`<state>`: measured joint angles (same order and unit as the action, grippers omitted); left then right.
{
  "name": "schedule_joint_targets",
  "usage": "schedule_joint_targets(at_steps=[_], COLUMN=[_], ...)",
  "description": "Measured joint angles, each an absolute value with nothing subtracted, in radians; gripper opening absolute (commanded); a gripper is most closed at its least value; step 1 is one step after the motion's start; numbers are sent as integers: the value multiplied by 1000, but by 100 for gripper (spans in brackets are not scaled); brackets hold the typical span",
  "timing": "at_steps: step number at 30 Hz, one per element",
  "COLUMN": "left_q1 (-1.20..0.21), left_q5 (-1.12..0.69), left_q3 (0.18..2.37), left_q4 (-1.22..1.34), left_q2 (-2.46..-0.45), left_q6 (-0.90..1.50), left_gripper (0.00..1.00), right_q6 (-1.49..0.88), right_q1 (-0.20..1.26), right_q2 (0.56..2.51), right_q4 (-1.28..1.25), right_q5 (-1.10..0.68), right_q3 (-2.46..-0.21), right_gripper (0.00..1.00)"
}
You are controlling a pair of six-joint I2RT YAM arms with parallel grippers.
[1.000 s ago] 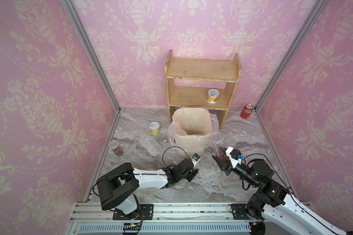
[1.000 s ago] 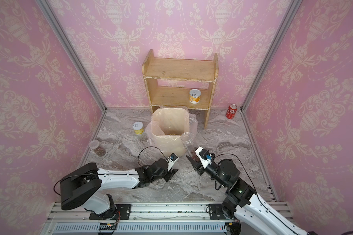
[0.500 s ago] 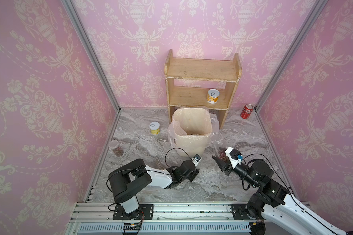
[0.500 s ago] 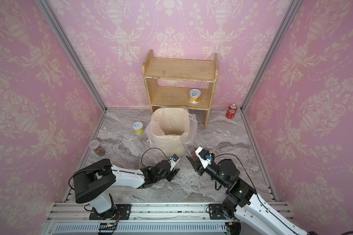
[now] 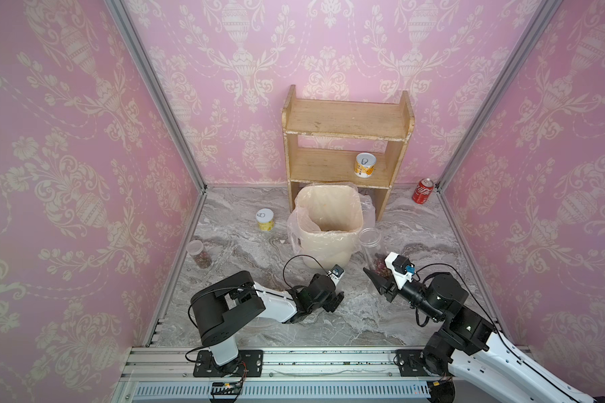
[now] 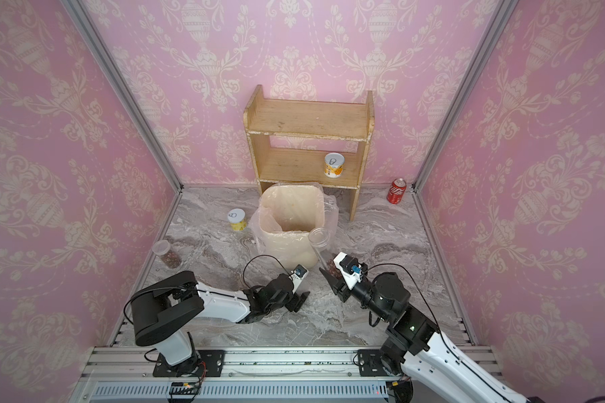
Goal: Empty the moldy dried flower tea in the jars
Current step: Place the lid at the center of the board.
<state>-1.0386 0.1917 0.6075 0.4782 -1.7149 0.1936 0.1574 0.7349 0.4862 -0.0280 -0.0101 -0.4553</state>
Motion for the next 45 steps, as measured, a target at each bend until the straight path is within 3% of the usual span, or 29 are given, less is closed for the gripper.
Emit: schedule_joint_targets(at_steps=[14, 18, 24, 35, 45], left_q1=[-1124, -1129, -1106, -753, -530], left_q5=[125, 126, 172, 162, 103], left_q3=[617, 617, 732, 891, 939], left_q4=[225, 165, 16, -234, -406], left_q2=[-1283, -1130, -1004, -892, -853], left_q6=[180, 178, 174, 166, 145], left_gripper=[88, 99, 99, 99, 99], right_q6=[173, 183, 185, 257, 439], right_q1=[735, 735, 735, 627, 558], right_q2=[605, 657, 762, 1045, 1282], right_q4=[163, 232, 348, 569, 726], right_q5=[15, 43, 105, 149, 184], right_q3=[-682, -761, -908, -1225, -1483], right_gripper=[22, 21, 22, 22, 22])
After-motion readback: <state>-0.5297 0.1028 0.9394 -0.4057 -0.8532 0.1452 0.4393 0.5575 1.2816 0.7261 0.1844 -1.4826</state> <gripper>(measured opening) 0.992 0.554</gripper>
